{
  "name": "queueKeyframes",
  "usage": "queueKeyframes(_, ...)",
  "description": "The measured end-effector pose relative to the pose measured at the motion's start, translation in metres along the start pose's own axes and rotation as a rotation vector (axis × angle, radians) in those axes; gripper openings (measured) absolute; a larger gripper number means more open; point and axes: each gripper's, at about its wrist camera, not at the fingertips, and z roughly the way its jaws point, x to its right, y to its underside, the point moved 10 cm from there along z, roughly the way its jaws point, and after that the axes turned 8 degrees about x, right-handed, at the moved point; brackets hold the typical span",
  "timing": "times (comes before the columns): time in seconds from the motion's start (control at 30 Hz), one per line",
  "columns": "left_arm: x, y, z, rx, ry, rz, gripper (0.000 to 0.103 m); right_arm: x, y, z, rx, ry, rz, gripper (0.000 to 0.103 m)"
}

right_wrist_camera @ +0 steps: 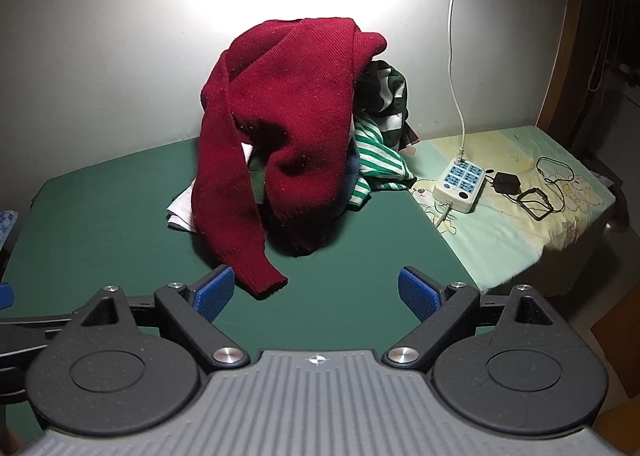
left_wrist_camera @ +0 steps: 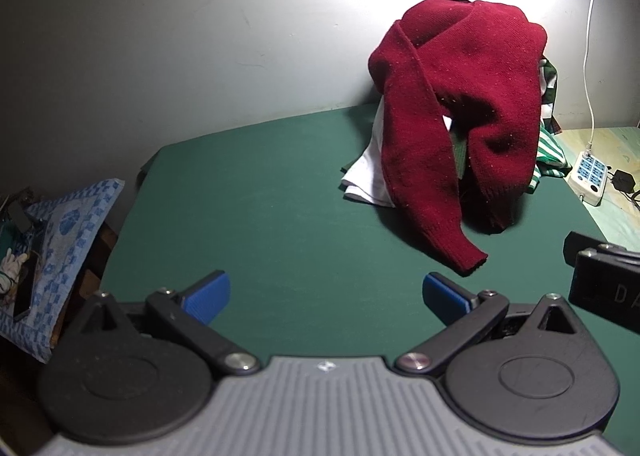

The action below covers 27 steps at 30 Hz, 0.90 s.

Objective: Fold clothes

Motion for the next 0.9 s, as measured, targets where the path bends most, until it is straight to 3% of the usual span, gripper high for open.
queueKeyframes(0.27, 0.029, -0.019, 0.033, 0.012, 0.024, 0.054, 0.103, 0.034, -0.024, 0.034, 0.022, 0.007, 0.006, 0.09)
queueKeyframes(0.53, 0.067, -0.037, 0.104, -0.034, 0.094, 0.065, 0.102, 0.058, -0.075, 0.087, 0.078, -0.007, -0.013, 0.086)
queueKeyframes(0.63, 0.081, -0.056, 0.131, -0.043, 0.101, 0.067, 0.102, 0.057, -0.101, 0.113, 0.101, -0.025, -0.039, 0.073)
queueKeyframes(0.9, 0.091, -0.127, 0.192, -0.048, 0.102, -0.033, 0.102, 0.035, -0.174, 0.177, 0.164, -0.051, -0.046, 0.071)
